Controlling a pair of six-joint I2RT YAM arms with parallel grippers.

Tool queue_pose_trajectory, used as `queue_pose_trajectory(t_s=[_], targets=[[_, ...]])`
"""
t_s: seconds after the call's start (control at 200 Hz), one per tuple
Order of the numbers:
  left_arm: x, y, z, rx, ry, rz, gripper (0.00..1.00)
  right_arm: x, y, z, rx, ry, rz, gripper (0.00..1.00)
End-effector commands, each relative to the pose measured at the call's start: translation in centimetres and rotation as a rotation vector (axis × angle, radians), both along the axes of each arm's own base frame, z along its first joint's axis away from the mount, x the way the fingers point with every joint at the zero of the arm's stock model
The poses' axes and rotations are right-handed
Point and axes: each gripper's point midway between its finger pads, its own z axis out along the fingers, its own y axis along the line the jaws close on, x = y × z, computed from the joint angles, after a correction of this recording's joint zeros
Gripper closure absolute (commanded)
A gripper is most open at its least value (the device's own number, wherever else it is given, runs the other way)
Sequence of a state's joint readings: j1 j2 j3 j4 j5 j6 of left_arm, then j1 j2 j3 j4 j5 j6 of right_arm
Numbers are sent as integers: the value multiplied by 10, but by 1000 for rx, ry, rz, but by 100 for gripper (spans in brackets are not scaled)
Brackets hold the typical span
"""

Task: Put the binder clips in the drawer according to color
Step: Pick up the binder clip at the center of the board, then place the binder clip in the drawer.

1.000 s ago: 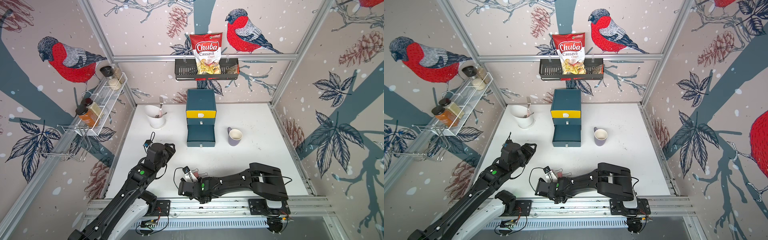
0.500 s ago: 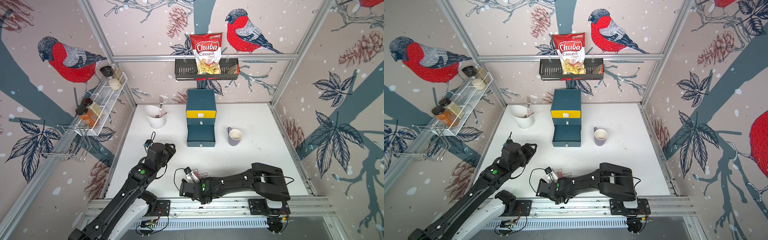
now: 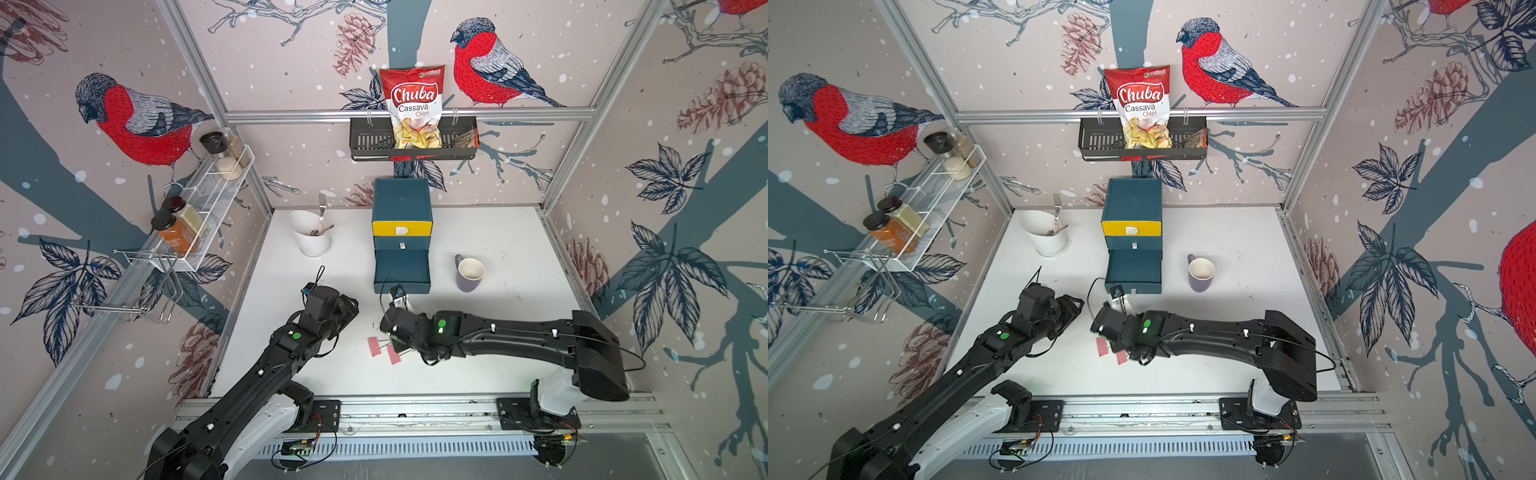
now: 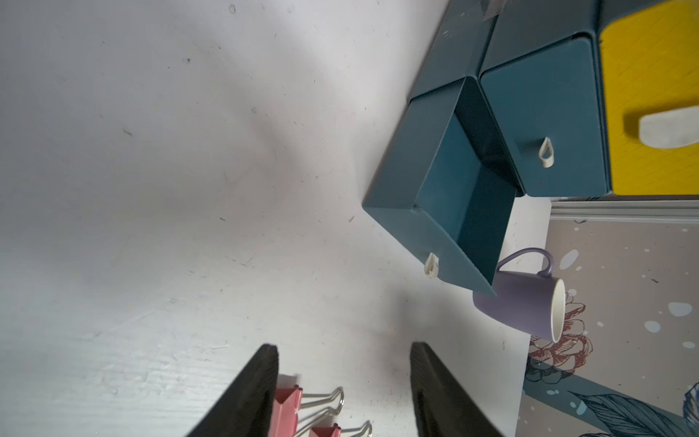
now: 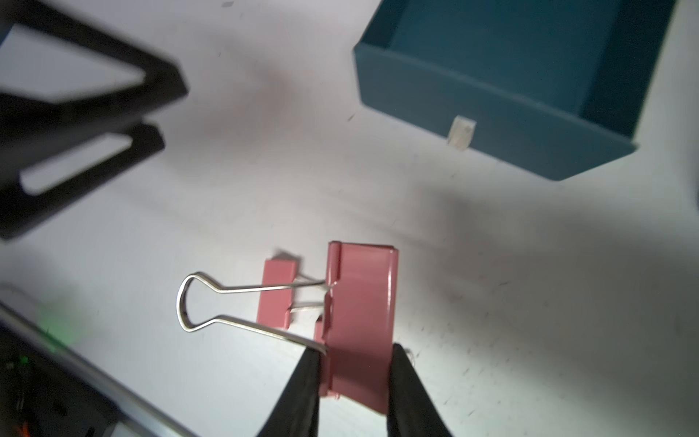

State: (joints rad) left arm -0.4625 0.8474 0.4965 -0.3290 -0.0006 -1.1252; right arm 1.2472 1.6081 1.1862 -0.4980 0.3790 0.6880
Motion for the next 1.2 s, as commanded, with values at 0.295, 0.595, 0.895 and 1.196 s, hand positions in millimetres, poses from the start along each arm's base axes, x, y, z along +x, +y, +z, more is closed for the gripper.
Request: queue_pose_trajectory(t_s=[0.295,0.595,0.895,1.196], targets=[[-46,-21,-47,110,195,-85,39,150,-23,11,51,-9,-132,72],[-59,-39,-61,157,249,-96,38,185,-34,-27,27,36,-209,71],[-76,-47,-71,230,312,-113,39,195,-41,-54,-1,65,-236,63],[-73,-50,-70,265,306,-102,39,194,-34,-37,11,13,-221,42]])
